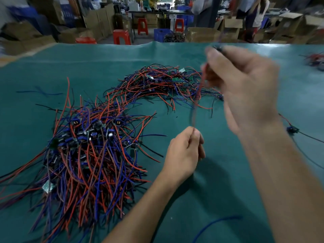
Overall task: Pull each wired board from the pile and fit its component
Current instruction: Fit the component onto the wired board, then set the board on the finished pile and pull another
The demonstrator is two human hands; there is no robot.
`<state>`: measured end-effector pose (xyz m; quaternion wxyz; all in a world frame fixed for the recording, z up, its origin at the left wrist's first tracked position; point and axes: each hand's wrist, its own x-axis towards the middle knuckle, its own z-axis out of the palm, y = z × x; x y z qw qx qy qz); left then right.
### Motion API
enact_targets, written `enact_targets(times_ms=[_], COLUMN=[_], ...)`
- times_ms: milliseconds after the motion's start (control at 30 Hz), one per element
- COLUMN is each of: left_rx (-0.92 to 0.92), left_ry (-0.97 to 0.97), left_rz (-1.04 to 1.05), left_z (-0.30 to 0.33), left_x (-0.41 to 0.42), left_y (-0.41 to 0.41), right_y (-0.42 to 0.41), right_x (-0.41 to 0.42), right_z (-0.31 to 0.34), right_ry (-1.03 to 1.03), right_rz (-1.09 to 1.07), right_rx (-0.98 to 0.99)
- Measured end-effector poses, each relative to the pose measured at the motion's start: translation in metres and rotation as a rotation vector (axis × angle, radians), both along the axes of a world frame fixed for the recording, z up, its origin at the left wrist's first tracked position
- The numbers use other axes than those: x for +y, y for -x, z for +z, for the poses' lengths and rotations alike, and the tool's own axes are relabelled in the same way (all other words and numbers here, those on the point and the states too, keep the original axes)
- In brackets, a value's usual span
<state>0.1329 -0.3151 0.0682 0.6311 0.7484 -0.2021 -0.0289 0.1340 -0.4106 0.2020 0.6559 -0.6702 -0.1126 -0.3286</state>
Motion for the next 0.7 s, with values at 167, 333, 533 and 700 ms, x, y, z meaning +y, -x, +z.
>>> enact_targets(times_ms=[167,333,533,700], left_rx=[0.078,0.109,0.057,0.094], left_ry=[0.051,0.066,0.069,0.109], left_rz=[0.049,0.072,0.076,0.102], left_z=[0.001,0.002,0.001,-0.001], left_x=[0.001,0.001,0.003,0.001], left_y=[0.000,-0.001,-0.002,-0.004], right_y=[-0.035,-0.097,-0.129,-0.115], right_x=[0.073,0.066,-0.008,-0.033], right_z=[0.036,0.003,-0.061,-0.059], right_ry=[0.197,0.669,1.054,0.831], right_rz=[0.475,0.237,-0.178,-0.372], right_rx=[0.348,0.688,0.934,0.716])
